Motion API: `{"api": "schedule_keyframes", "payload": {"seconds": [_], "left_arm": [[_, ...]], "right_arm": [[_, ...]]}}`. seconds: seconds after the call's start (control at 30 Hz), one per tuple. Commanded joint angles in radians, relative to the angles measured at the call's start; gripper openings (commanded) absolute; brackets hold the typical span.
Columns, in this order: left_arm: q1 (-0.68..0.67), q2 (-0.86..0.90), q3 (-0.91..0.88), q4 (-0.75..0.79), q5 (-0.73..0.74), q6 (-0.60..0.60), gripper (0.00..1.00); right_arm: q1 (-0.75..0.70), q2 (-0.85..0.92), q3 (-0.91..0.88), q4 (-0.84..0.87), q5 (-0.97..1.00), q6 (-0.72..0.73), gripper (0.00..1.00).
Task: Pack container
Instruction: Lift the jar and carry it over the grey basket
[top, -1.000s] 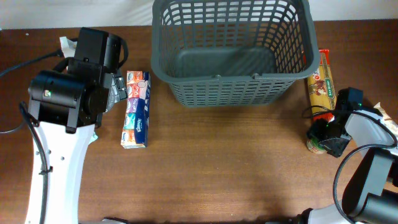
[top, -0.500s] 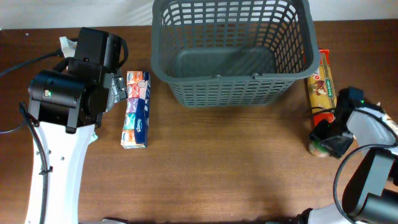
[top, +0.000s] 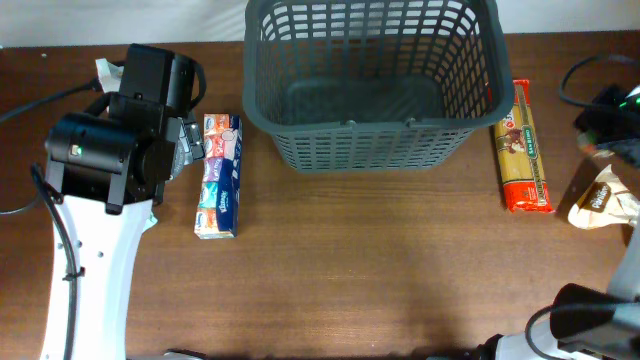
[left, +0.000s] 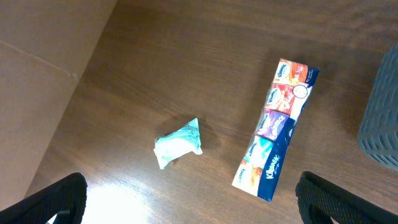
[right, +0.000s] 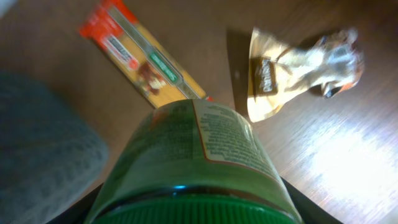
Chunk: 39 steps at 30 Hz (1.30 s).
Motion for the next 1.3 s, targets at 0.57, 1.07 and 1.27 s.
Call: {"api": "schedule_keyframes", "payload": {"seconds": [0.57,1.07,1.27], "left_arm": [[0.005,-0.006,0.003,0.003,0.007,-0.013,1.0],[0.005,-0.006,0.003,-0.01,0.011,-0.013,1.0],[0.005,-0.006,0.003,-0.037,0.011,-0.013,1.0]], "right_arm": [[0.072,-0.1,0.406,0.104,-0.646,-0.074,0.04],[0.584,0.078,0.406,0.264,-0.204,-0.08,0.04],[0.622,0.217,0.406,0.256,-0.15,-0.104,0.04]]}}
